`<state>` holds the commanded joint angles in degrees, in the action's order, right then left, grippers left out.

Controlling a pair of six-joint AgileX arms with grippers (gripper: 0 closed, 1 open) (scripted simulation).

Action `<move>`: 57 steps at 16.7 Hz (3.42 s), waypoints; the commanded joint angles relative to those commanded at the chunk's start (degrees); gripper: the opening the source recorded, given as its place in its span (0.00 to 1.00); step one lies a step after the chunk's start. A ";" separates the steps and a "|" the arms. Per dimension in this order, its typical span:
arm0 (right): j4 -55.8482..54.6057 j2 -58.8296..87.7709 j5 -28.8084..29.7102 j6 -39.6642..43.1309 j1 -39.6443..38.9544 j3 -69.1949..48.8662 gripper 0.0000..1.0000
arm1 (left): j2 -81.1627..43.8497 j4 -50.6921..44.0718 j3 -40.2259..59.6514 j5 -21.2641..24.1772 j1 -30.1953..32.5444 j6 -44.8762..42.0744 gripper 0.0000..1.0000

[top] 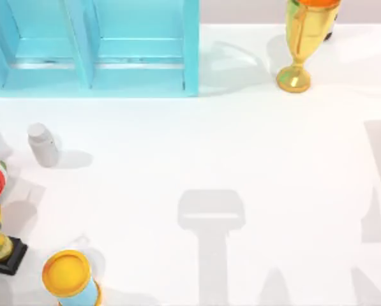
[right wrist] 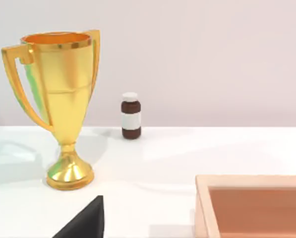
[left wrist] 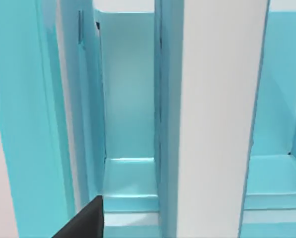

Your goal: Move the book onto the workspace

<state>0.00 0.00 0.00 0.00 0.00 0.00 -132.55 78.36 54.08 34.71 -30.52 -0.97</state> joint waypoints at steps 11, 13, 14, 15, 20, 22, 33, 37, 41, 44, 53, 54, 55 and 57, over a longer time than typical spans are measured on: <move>0.00 0.00 0.00 0.00 0.00 0.00 1.00 | -3.97 -4.86 8.89 -2.36 2.42 0.05 1.00; 0.00 0.00 0.00 0.00 0.00 0.00 1.00 | -6.24 -7.98 14.24 -3.82 3.91 0.09 1.00; 0.00 0.00 0.00 0.00 0.00 0.00 1.00 | -7.31 -9.60 17.02 -4.57 4.67 0.11 1.00; 0.00 0.00 0.00 0.00 0.00 0.00 1.00 | -8.27 -11.13 19.70 -5.27 5.38 0.12 1.00; 0.00 0.00 0.00 0.00 0.00 0.00 1.00 | -10.29 -14.59 24.99 -6.85 6.98 0.16 1.00; 0.00 0.00 0.00 0.00 0.00 0.00 1.00 | -10.29 -14.59 24.99 -6.85 6.98 0.16 1.00; 0.00 0.00 0.00 0.00 0.00 0.00 1.00 | -10.29 -14.59 24.99 -6.85 6.98 0.16 0.17; 0.00 0.00 0.00 0.00 0.00 0.00 1.00 | -10.29 -14.59 24.99 -6.85 6.98 0.16 0.00; 0.00 0.00 0.00 0.00 0.00 0.00 1.00 | -10.29 -14.59 24.99 -6.85 6.98 0.16 0.00; 0.00 0.00 0.00 0.00 0.00 0.00 1.00 | -10.23 -14.60 24.89 -6.84 6.96 0.11 0.00; 0.00 0.00 0.00 0.00 0.00 0.00 1.00 | 10.67 -26.18 12.03 0.29 0.76 -0.03 0.00; 0.00 0.00 0.00 0.00 0.00 0.00 1.00 | 15.83 -27.50 10.44 0.46 -0.66 -0.05 0.00; 0.00 0.00 0.00 0.00 0.00 0.00 1.00 | 21.36 -28.88 8.84 0.56 -2.08 -0.09 0.00; 0.00 0.00 0.00 0.00 0.00 0.00 1.00 | 31.53 -32.06 5.33 1.47 -4.63 -0.14 0.00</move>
<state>0.00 0.00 0.00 0.00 0.00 0.00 -101.02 46.31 59.41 36.18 -35.14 -1.11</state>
